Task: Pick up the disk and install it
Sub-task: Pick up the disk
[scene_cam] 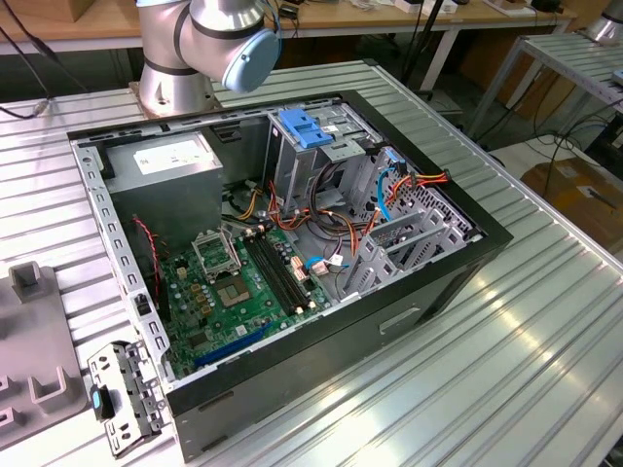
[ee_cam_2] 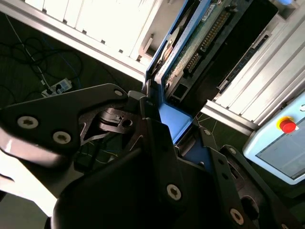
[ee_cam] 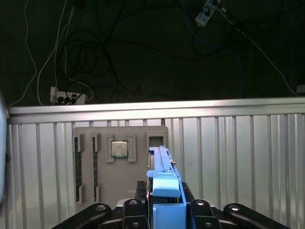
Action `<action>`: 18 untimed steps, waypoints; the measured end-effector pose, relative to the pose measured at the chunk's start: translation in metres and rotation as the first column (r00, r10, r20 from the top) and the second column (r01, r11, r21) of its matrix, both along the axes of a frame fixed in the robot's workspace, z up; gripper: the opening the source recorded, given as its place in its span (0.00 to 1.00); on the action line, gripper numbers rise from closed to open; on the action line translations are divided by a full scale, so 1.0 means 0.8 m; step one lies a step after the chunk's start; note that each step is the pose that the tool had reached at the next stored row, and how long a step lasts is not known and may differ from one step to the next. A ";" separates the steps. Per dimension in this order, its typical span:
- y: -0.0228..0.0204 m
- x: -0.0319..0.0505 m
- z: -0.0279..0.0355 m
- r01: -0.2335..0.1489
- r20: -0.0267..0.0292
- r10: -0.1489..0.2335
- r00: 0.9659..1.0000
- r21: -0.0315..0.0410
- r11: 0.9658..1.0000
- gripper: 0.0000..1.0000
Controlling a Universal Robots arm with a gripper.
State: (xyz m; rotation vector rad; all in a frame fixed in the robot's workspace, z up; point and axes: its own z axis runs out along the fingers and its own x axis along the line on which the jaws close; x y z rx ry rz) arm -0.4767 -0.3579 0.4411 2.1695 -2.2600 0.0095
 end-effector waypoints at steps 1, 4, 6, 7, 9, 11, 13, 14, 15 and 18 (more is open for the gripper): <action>0.0000 0.000 0.0026 0.000 0.000 0.000 1.000 0.000 1.000 0.37; 0.0000 0.000 0.0057 0.000 0.000 0.000 1.000 0.000 1.000 0.37; 0.0000 0.000 0.0077 0.000 0.000 0.000 1.000 0.000 1.000 0.37; 0.0000 0.000 0.0083 0.000 0.000 0.000 1.000 0.000 1.000 0.37; 0.0000 0.000 0.0104 0.000 0.000 0.000 1.000 0.000 1.000 0.37; 0.0000 0.000 0.0137 0.000 0.000 0.000 1.000 0.000 1.000 0.37; 0.0000 0.000 0.0161 0.000 0.000 0.000 1.000 0.000 1.000 0.37; 0.0000 0.000 0.0173 0.000 0.000 0.000 1.000 0.000 1.000 0.37; 0.0000 0.000 0.0181 0.000 0.000 0.000 1.000 0.000 1.000 0.37; 0.0000 0.000 0.0218 0.000 0.000 0.000 1.000 0.000 1.000 0.37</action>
